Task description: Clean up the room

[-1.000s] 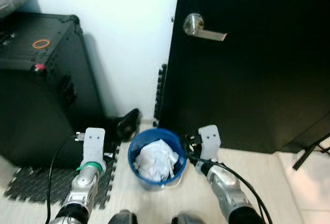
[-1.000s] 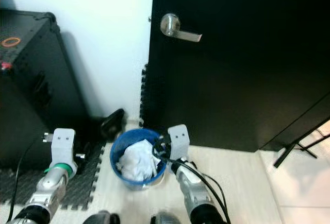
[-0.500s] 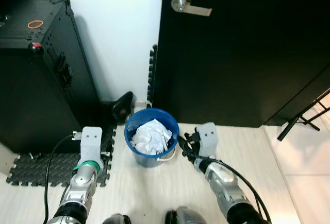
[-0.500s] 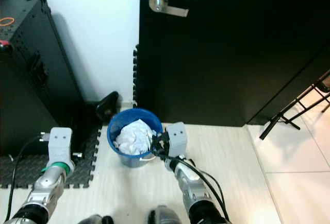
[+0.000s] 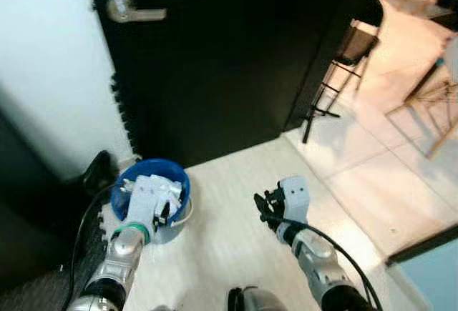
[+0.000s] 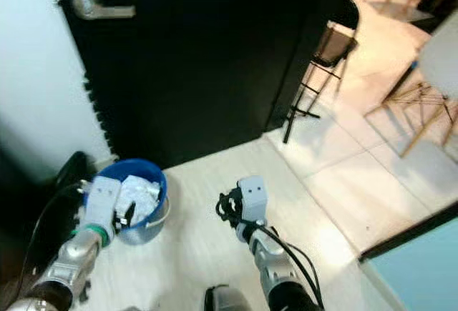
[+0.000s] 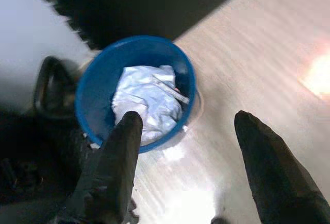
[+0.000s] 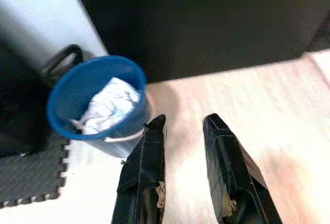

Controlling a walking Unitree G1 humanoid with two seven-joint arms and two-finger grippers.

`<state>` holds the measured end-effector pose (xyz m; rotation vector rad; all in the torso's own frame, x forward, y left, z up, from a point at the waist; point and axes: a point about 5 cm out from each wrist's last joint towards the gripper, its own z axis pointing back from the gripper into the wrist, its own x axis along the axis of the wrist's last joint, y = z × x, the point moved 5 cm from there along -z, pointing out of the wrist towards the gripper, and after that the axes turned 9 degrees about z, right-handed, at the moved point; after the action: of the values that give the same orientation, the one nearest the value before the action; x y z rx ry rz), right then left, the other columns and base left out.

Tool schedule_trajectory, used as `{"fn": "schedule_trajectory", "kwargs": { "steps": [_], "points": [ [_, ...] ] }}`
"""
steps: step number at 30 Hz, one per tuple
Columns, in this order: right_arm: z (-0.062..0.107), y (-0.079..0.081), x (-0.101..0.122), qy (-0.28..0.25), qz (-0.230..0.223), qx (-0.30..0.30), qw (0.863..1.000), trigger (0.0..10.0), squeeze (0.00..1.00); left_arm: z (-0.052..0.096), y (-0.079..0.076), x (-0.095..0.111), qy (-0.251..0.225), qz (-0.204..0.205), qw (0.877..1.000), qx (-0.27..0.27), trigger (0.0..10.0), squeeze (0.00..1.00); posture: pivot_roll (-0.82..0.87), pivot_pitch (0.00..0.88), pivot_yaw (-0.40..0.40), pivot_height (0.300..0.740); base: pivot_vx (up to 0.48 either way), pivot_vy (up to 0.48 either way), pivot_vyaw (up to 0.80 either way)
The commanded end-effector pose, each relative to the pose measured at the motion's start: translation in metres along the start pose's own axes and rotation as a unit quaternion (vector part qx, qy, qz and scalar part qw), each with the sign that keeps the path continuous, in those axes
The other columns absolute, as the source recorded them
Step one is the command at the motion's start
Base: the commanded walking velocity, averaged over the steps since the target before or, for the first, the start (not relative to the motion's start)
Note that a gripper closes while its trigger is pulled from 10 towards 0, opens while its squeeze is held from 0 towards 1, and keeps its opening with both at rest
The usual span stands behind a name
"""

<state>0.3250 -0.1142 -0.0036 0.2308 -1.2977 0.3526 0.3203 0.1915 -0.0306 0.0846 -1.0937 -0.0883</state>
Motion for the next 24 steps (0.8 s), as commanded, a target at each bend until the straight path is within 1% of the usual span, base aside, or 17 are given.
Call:
{"fn": "schedule_trajectory", "kwargs": {
  "steps": [1,2,4,5,8,11,12,13,15,18,24],
  "points": [
    [0.002,-0.001,-0.005,0.006,0.002,-0.003,1.000,10.0,0.00,0.003,0.003,-0.012,0.022,-0.019,1.000,-0.002,10.0,0.00,-0.03,0.025,0.007,0.730,0.000,0.000,-0.80],
    [0.003,-0.002,-0.005,0.007,0.002,-0.004,1.000,10.0,0.00,0.004,0.005,-0.015,0.024,-0.029,0.999,-0.001,10.0,0.00,-0.03,0.026,0.006,0.730,0.000,0.000,-0.80],
    [0.003,-0.002,-0.005,0.007,0.001,-0.005,1.000,10.0,0.00,0.005,0.005,-0.018,0.030,-0.029,0.999,-0.009,10.0,0.00,-0.03,0.026,0.006,0.730,0.000,0.000,-0.80],
    [0.003,-0.002,-0.006,0.008,0.001,-0.005,1.000,10.0,0.00,0.006,0.004,-0.021,0.036,-0.011,0.999,-0.014,10.0,0.00,-0.03,0.026,0.004,0.730,0.000,0.000,-0.80],
    [0.003,-0.002,-0.006,0.009,0.001,-0.004,1.000,10.0,0.00,0.007,0.002,-0.021,0.035,-0.003,0.999,-0.018,10.0,0.00,-0.03,0.026,0.003,0.730,0.000,0.000,-0.80],
    [0.002,-0.001,-0.006,0.008,0.000,-0.003,1.000,10.0,0.00,0.007,-0.009,-0.019,0.029,0.013,0.999,-0.033,10.0,0.00,-0.03,0.028,0.001,0.730,0.000,0.000,-0.80],
    [0.002,-0.001,-0.006,0.008,0.000,-0.003,1.000,10.0,0.00,0.007,-0.009,-0.019,0.029,0.013,0.999,-0.033,10.0,0.00,-0.03,0.028,0.001,0.730,0.000,0.000,-0.80],
    [0.002,-0.001,-0.006,0.008,0.000,-0.003,1.000,10.0,0.00,0.007,-0.015,-0.019,0.027,0.019,0.999,-0.040,10.0,0.00,-0.04,0.027,0.001,0.730,0.000,0.000,-0.80],
    [0.002,-0.002,-0.006,0.008,0.000,-0.004,1.000,10.0,0.00,0.007,-0.016,-0.018,0.027,0.019,0.999,-0.042,10.0,0.00,-0.04,0.028,0.001,0.730,0.000,0.000,-0.80],
    [0.003,-0.003,-0.007,0.009,0.000,-0.005,1.000,10.0,0.00,0.006,-0.016,-0.017,0.027,0.032,0.998,-0.041,10.0,0.00,-0.04,0.029,0.001,0.730,0.000,0.000,-0.80],
    [0.003,-0.003,-0.007,0.010,-0.001,-0.006,1.000,10.0,0.00,0.006,-0.015,-0.015,0.024,0.034,0.998,-0.042,10.0,0.00,-0.04,0.029,0.003,0.730,0.000,0.000,-0.80]
  ]
}}
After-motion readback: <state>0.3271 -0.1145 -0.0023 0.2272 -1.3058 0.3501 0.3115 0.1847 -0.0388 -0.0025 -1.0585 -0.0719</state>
